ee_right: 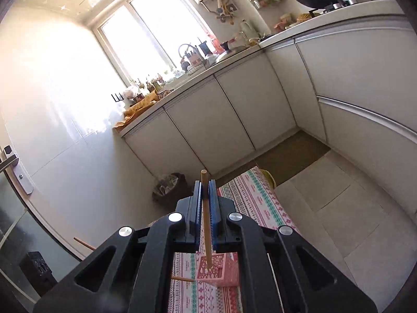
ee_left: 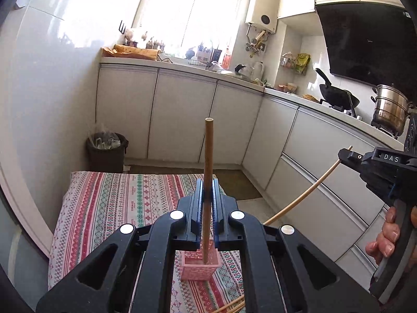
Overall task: Organize utensils
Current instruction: 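Carry both chopsticks over the pink mesh cup and open both tools to drop them in, then return to the pile and grasp another wooden chopstick with the left tool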
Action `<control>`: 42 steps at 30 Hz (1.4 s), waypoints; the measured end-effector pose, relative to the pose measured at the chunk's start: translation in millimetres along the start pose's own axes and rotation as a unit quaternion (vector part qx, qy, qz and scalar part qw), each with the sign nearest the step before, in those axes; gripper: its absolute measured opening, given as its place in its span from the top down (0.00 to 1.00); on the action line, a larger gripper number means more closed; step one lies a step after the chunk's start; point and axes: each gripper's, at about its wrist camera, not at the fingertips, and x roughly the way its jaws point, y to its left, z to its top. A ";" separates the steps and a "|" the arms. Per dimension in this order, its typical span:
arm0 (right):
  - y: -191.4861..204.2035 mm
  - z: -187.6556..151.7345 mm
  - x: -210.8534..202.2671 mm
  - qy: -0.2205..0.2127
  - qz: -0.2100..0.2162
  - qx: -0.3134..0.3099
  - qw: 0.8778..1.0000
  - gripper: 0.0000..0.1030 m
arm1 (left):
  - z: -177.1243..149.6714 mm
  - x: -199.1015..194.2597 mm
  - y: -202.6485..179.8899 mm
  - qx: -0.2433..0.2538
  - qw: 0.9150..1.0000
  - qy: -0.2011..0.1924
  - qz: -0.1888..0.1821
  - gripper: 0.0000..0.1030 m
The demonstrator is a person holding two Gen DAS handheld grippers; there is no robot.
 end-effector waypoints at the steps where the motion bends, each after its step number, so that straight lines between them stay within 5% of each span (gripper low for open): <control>1: -0.5 -0.6 9.4 0.003 0.002 0.000 1.000 0.95 | -0.2 7.1 0.2 0.000 1.000 0.002 0.001 0.95; 12: 4.5 -41.3 79.8 0.040 0.024 -0.029 0.998 0.92 | -28.1 61.9 12.2 -0.006 0.999 0.034 0.015 0.94; 16: 5.3 -50.2 89.0 0.055 0.020 -0.040 0.997 0.88 | -31.4 61.4 16.5 -0.007 0.999 0.031 0.021 0.70; 24: 2.5 -56.7 77.1 0.047 0.002 -0.047 0.998 0.87 | -25.0 47.7 18.0 -0.007 1.000 0.015 0.019 0.65; 30: 2.7 -61.0 65.0 0.041 0.001 -0.046 0.998 0.66 | -22.3 35.8 11.7 -0.001 1.000 0.005 0.018 0.56; 33: 2.8 -64.5 59.5 0.039 -0.003 -0.051 0.998 0.59 | -21.6 28.4 6.2 0.004 1.000 -0.006 0.026 0.40; 37: -2.4 -67.5 48.5 0.030 -0.013 -0.044 0.998 0.39 | -19.4 16.8 0.3 0.008 0.999 -0.020 0.036 0.37; 42: -10.8 -74.4 27.1 0.016 -0.025 -0.038 0.999 0.13 | -22.7 0.2 -10.2 0.017 0.998 -0.034 0.051 0.17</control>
